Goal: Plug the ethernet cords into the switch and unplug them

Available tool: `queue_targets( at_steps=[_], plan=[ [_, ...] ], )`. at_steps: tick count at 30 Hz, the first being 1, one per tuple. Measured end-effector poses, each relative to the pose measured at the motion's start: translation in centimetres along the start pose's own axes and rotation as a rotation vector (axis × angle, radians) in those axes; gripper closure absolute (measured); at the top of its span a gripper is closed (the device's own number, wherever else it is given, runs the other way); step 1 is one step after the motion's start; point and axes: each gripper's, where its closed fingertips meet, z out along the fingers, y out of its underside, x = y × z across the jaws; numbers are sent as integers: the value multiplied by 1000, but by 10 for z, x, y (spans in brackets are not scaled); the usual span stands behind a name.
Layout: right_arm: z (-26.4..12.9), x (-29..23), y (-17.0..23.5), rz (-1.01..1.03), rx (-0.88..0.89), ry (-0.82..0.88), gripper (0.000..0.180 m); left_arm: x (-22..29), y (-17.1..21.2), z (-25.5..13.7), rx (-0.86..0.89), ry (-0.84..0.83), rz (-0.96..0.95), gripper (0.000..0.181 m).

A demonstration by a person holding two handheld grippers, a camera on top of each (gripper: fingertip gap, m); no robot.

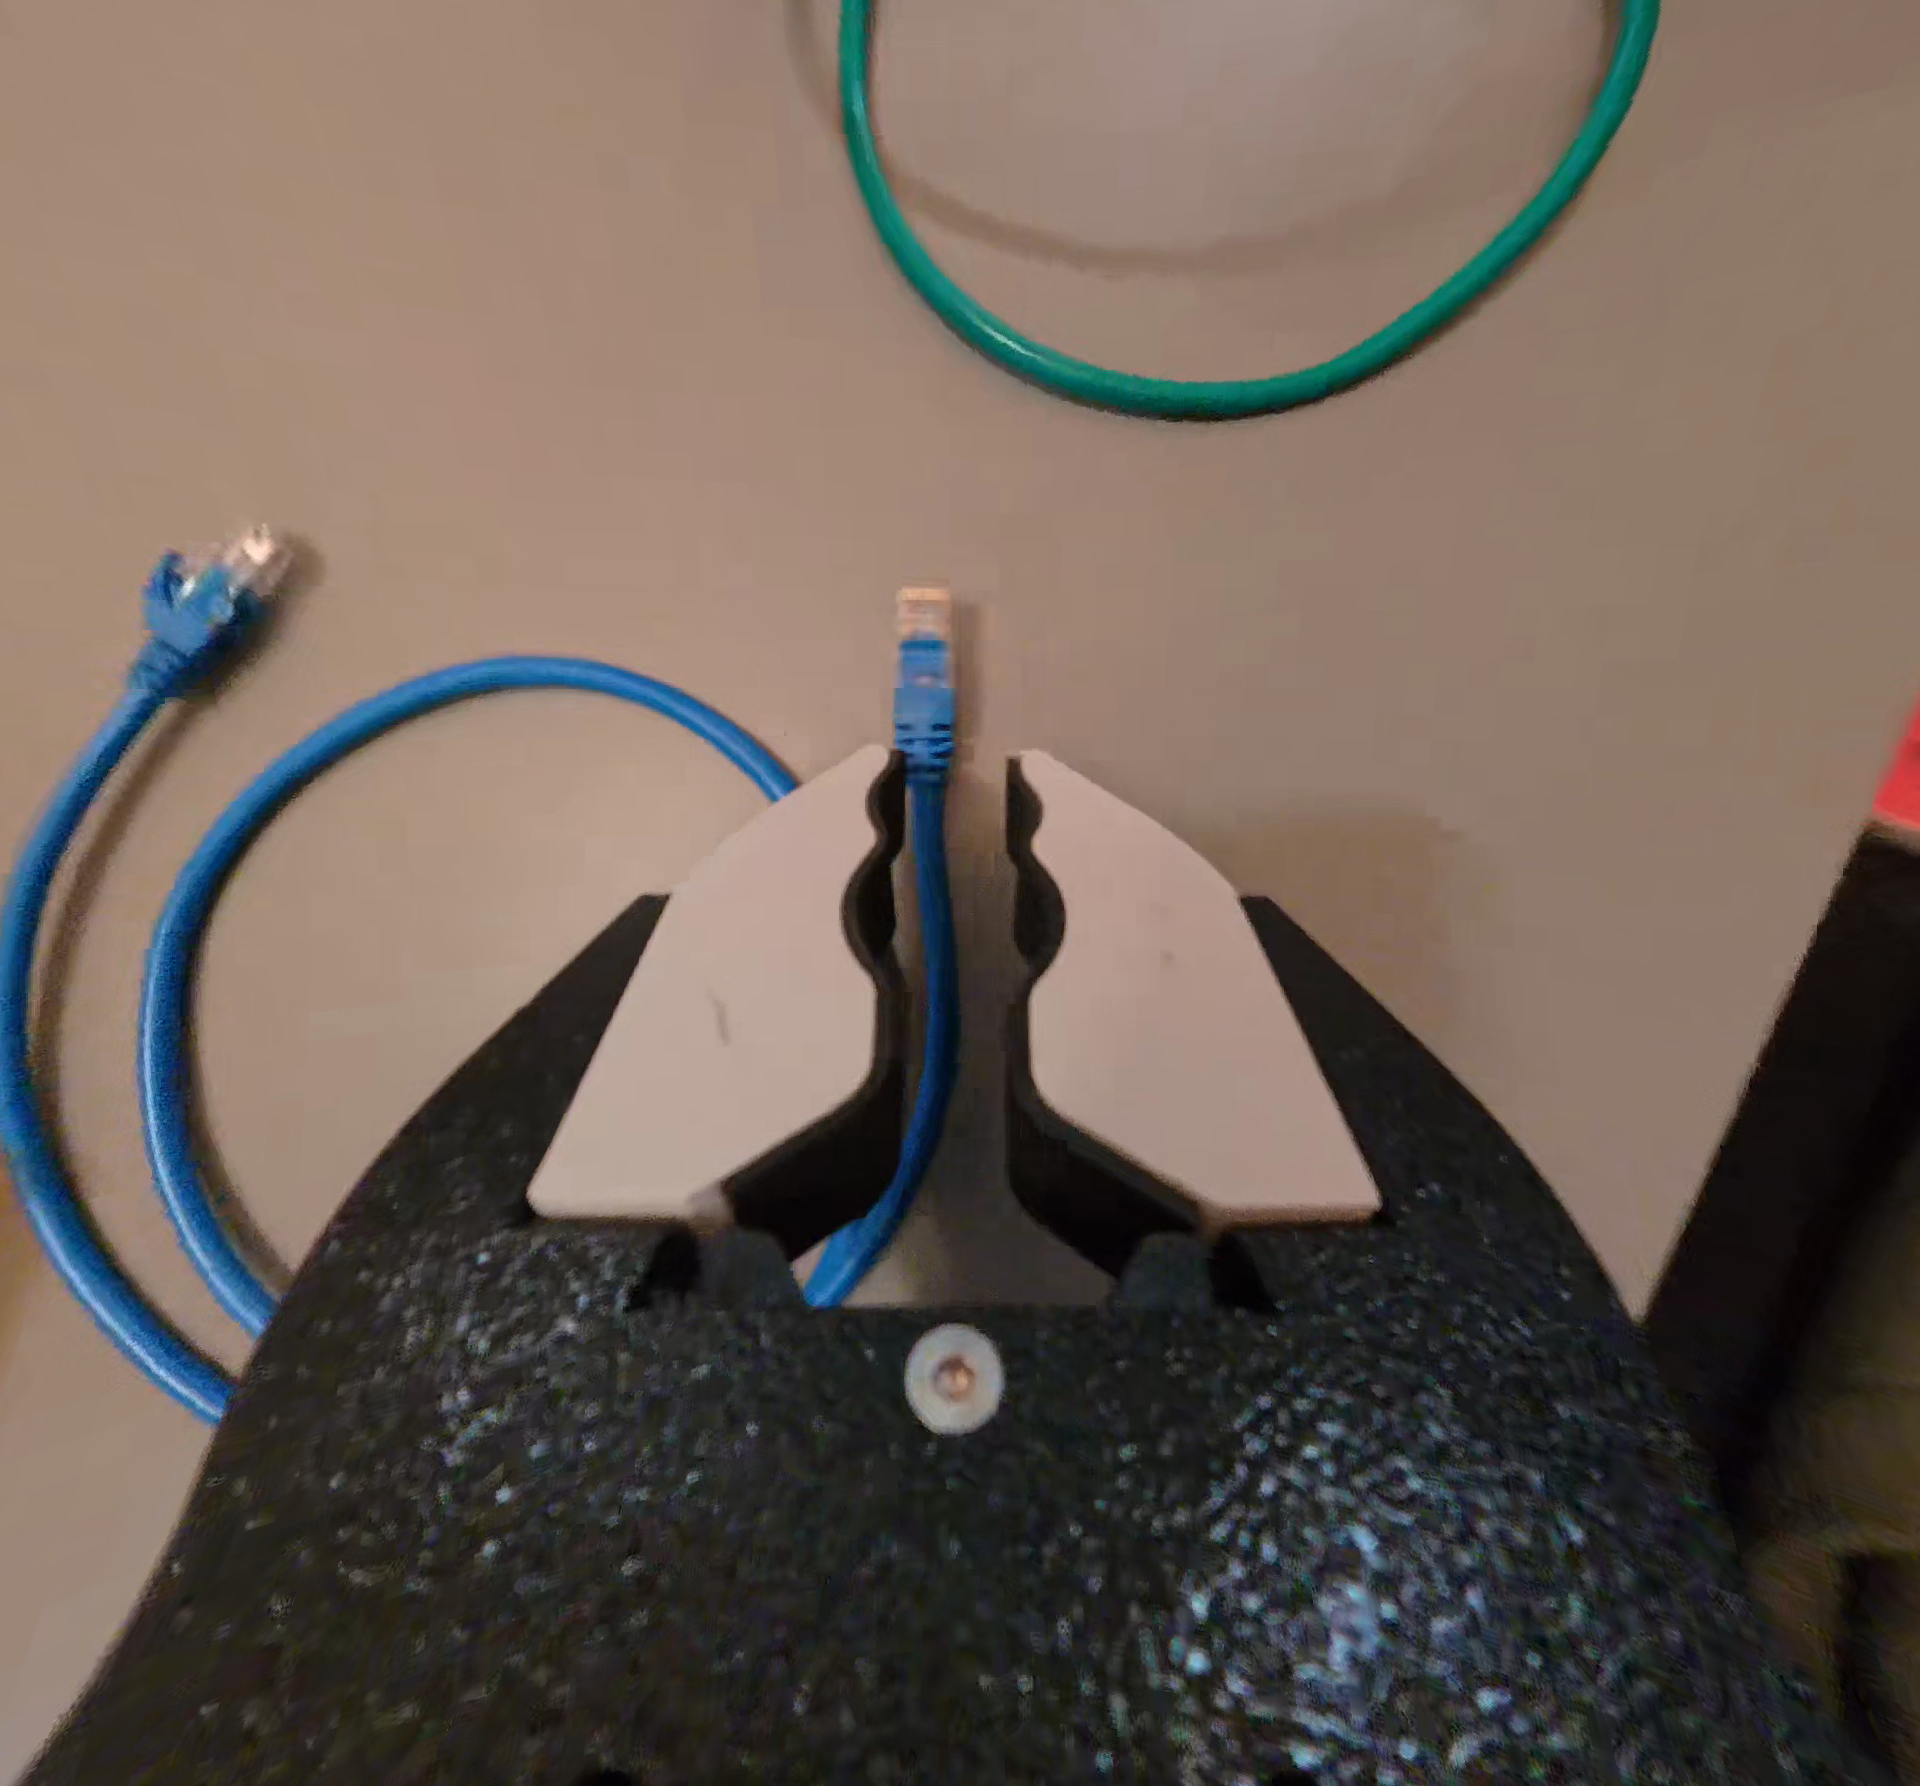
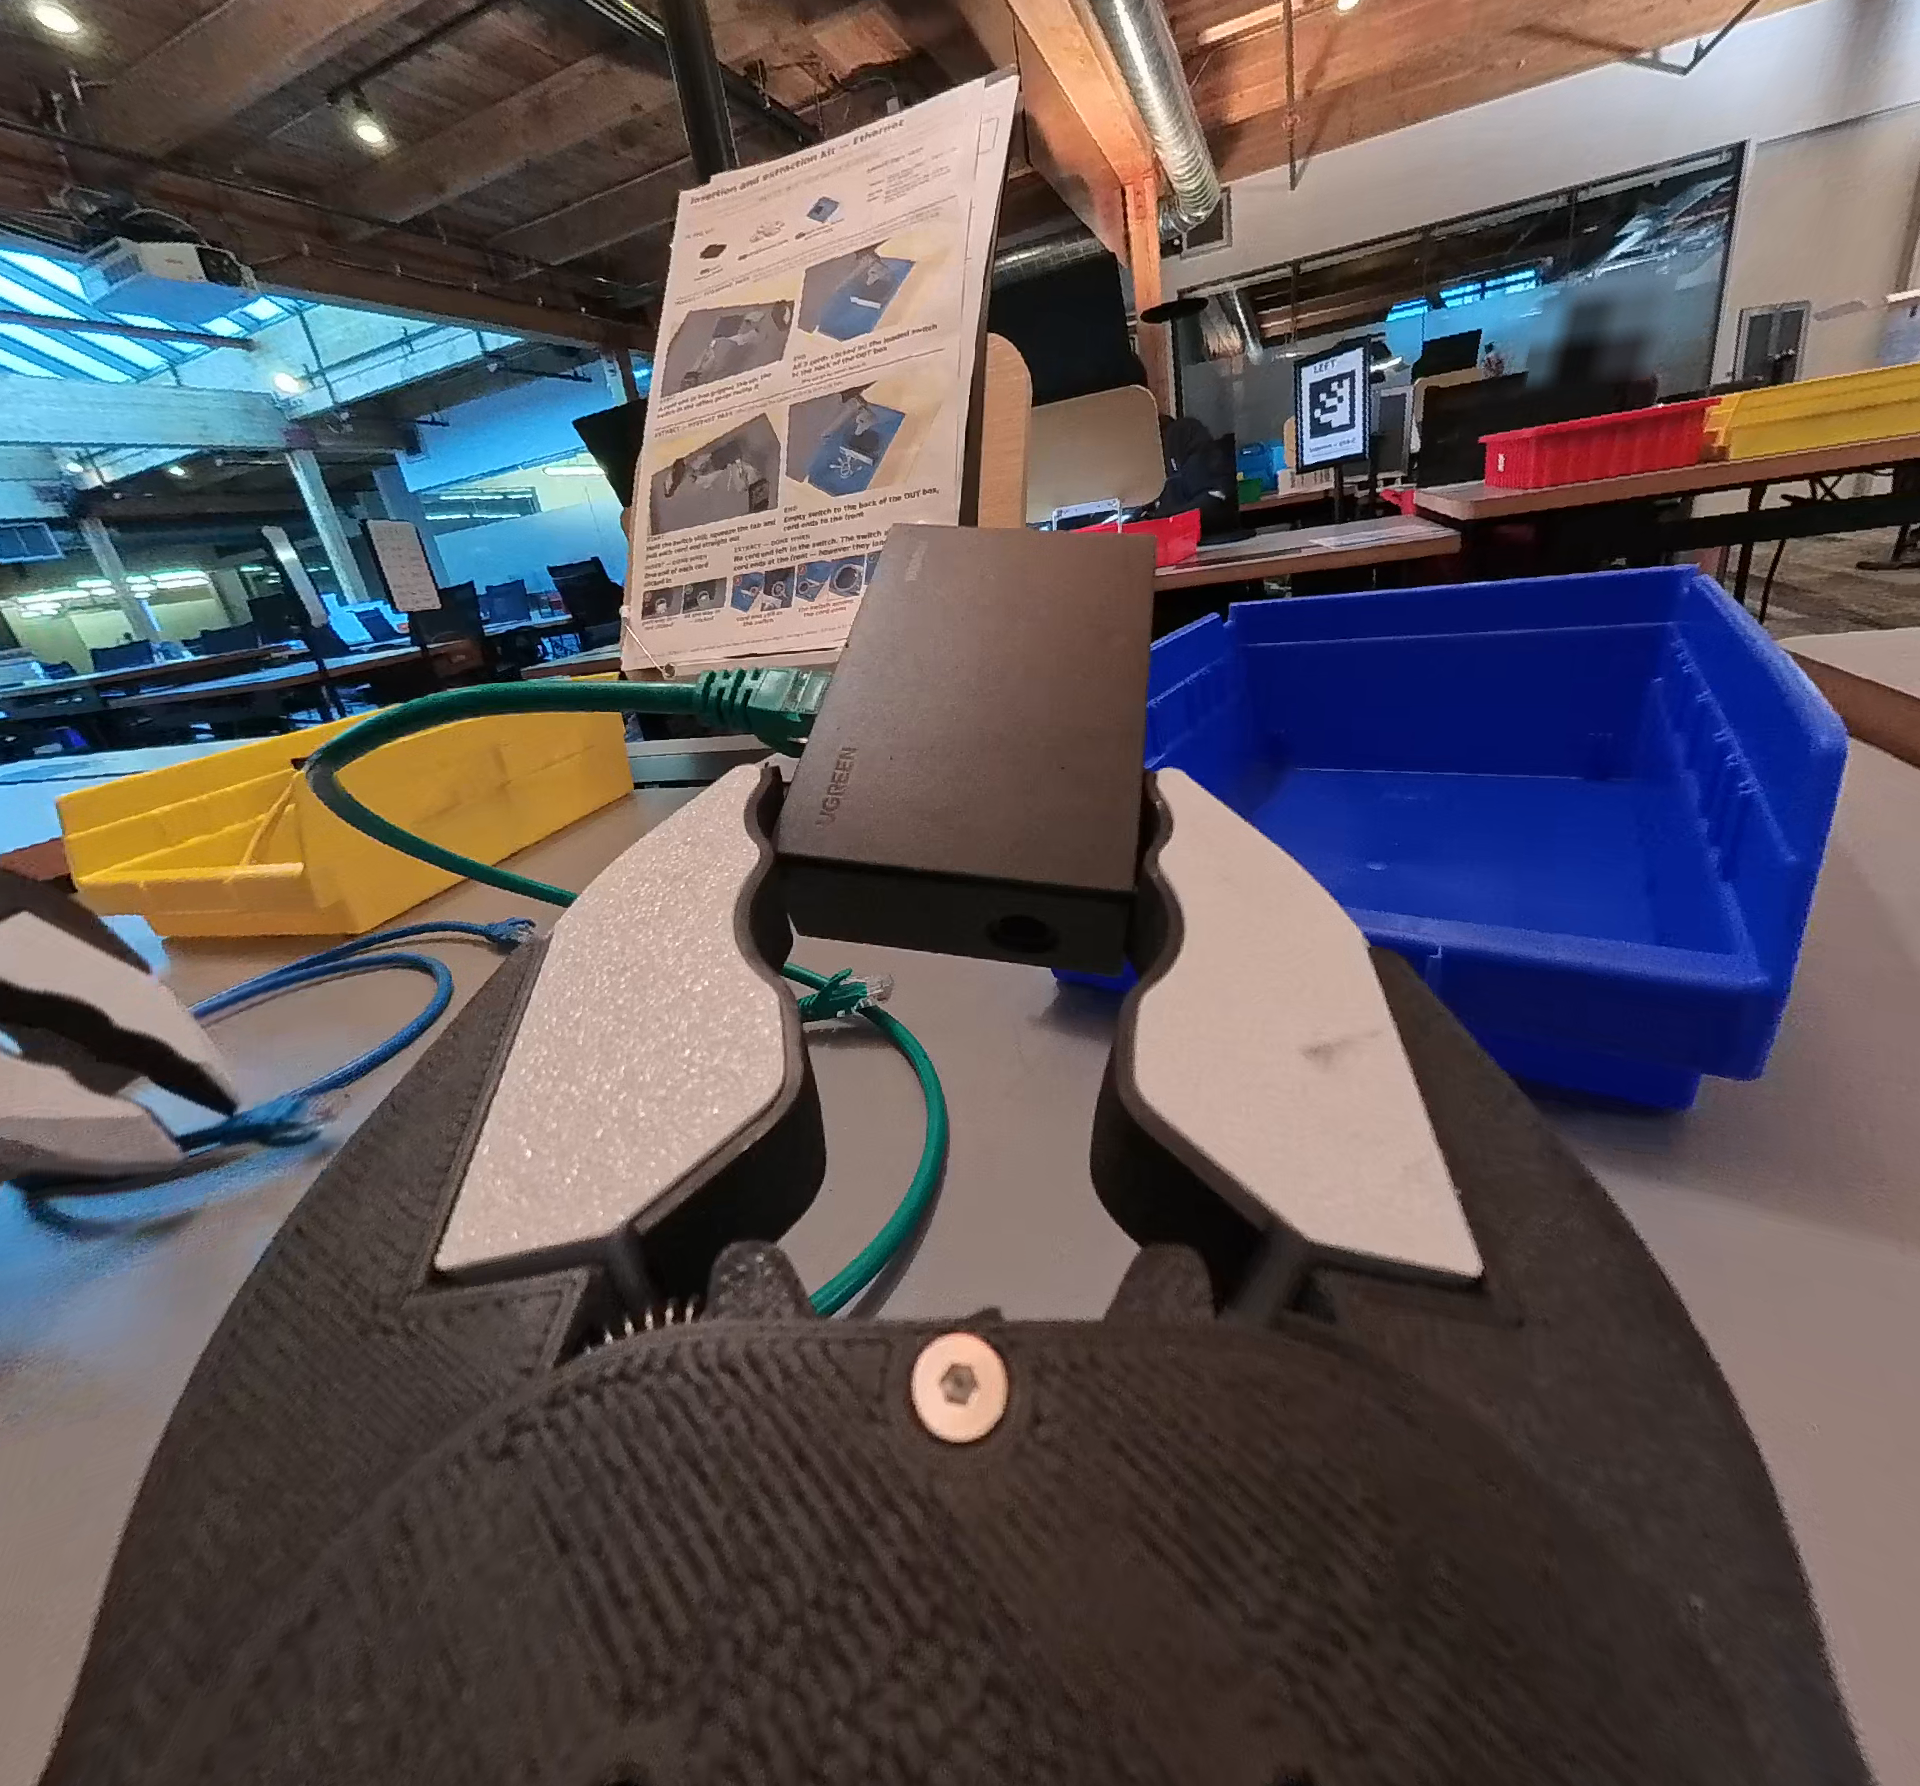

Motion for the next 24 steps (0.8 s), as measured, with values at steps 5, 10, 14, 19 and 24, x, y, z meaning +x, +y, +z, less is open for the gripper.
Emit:
queue_targets(
  at_steps=[5, 10, 14, 19, 24],
  plan=[
    [0, -2, 0, 1, -2, -15, 115, -1, 1, 3, 91, -44, 88, 158],
    [0, -8, -1, 4, 5, -64, 115, -15, 9, 7, 84, -43, -45, 152],
    [-2, -9, -3, 49, 30, -99, 115, -7, 7, 15, 93, -1, -47, 154],
    [-2, -8, -3, 78, 35, -97, 115, -7, 4, 18, 82, -10, -47, 171],
    [0, -10, -1, 48, 16, -87, 115, -8, -7, 11, 134, -35, -82, 171]
  ],
)
